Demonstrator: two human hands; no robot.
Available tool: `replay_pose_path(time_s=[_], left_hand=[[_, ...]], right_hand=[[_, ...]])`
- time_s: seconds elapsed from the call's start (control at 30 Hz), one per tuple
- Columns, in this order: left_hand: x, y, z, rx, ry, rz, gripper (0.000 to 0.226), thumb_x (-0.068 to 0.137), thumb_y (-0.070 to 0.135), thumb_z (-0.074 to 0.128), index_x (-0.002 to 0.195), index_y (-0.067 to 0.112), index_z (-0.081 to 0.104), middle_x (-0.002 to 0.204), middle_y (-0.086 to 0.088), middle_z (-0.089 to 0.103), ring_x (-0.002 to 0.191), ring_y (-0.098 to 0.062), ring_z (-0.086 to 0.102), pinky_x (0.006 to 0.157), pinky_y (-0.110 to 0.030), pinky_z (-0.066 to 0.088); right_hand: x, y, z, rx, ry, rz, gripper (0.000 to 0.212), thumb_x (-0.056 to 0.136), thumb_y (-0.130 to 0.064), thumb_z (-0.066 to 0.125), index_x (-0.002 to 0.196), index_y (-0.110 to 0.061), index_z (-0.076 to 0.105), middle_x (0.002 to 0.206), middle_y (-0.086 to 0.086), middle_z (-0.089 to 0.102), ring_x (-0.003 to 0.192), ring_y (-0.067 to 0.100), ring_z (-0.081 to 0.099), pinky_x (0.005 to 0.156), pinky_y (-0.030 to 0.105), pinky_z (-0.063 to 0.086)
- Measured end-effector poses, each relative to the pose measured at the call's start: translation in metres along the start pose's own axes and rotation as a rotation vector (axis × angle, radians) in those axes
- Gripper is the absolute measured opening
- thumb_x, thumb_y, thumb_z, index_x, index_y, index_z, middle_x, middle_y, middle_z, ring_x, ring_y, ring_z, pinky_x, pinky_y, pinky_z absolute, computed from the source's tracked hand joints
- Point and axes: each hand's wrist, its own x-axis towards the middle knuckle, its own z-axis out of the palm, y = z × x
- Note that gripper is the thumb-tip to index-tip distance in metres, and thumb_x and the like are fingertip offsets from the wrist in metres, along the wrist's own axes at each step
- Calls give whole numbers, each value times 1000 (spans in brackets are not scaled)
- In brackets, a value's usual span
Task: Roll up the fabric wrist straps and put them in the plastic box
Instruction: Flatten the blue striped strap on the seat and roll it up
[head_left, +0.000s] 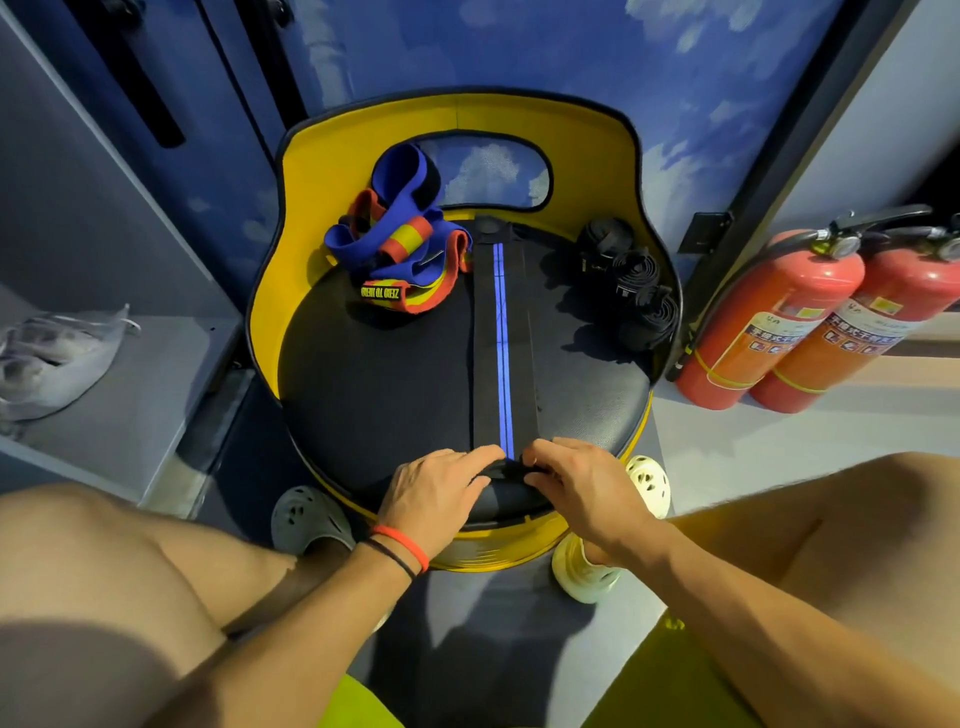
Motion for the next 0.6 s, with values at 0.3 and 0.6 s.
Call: replay_pose_path(time_s=[0.3,0.6], left_hand=[[-1,-12,10,40,8,69,18,87,29,75,104,21,74,99,5,54,81,-15,57,70,-36,57],[3,-10,11,-56,5,2,24,94,29,64,117,27,68,103,8,65,95,-15,63,86,-37,53]], right_hand=[[5,3,7,-165,15,-114,27,101,-31,59,121,-21,73,105,-2,57,87,18,56,62,31,56],[3,2,7,-323,44,-230,19,97,-30,65,115,-23,69,91,-3,57,76,18,51,54,29,43]])
